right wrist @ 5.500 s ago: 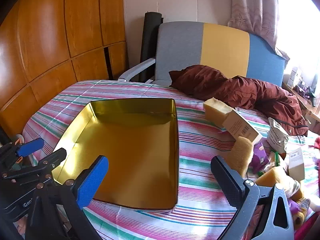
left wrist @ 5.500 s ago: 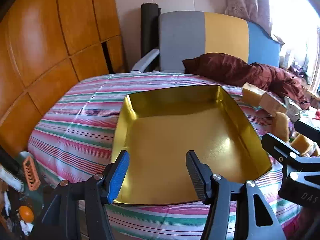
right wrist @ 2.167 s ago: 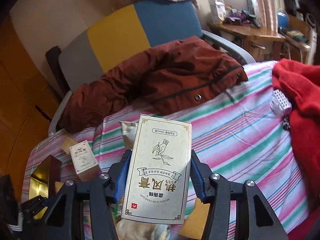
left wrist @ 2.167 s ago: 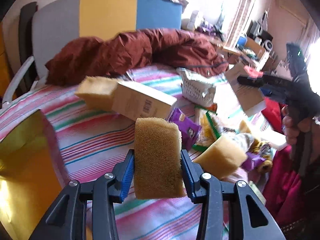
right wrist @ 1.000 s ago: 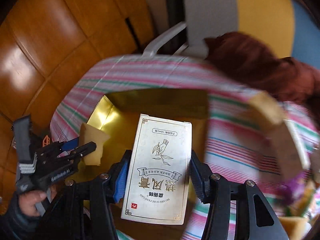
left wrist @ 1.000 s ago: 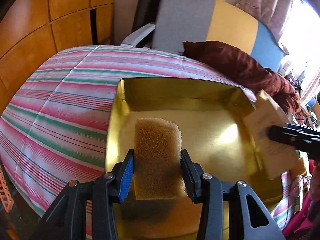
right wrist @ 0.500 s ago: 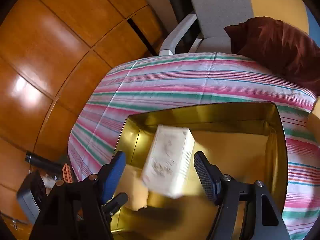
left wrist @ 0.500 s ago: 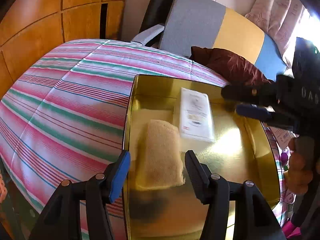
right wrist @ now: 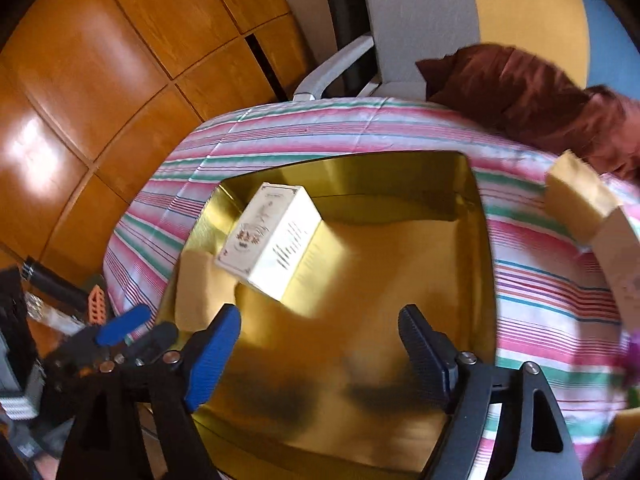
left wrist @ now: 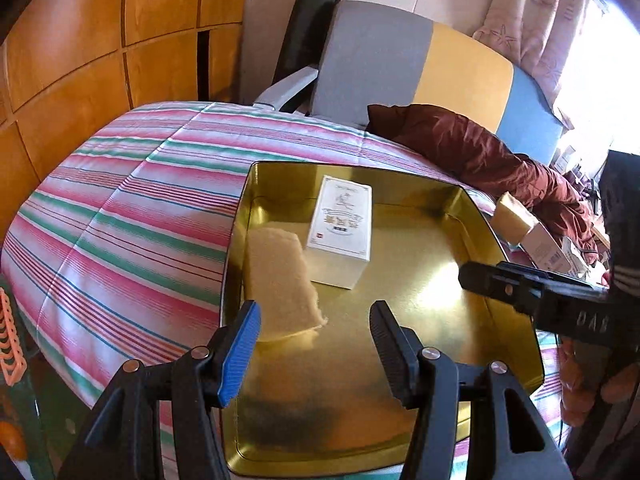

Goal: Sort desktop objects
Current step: 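Carry sponge and box over the gold tray and open both grippers to drop them, then move both grippers back from the tray toward the pile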

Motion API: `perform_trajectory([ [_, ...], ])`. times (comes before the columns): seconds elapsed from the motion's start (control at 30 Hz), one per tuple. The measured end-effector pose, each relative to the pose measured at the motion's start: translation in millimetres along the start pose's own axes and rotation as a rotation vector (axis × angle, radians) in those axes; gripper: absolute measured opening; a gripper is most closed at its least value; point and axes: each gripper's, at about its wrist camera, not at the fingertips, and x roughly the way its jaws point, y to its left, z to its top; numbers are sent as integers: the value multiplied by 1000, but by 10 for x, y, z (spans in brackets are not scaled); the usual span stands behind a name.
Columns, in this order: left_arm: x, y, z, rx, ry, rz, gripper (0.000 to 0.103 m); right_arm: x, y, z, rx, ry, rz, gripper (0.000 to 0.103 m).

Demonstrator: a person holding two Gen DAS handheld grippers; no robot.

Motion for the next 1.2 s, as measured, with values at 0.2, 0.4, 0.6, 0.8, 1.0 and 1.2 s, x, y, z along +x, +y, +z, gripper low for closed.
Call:
perform_trajectory([
  [0.2, -129, -177, -61, 44, -12, 3, 57, -238, -3, -176, -68, -39, -50, 87],
  [0.4, -209, -363, -96, 90, -22, -13, 57, -484, -132, -322, -93, -65, -99, 88],
  [0.6, -243, -540, -117, 136, -20, -26, 57, -685, -360, -407, -75, -82, -137, 89],
  [0.8, -220, -721, -151, 176, -8, -41, 57, -880, -719, -451, -29, -91, -190, 89],
  [1.0, -190, -893, -194, 211, 9, -72, 57, -1072, -1099, -453, 6, -92, -256, 89],
  [1.2, -144, -1052, -248, 246, 32, -97, 57, -1258, -1581, -364, 34, -89, -310, 90],
])
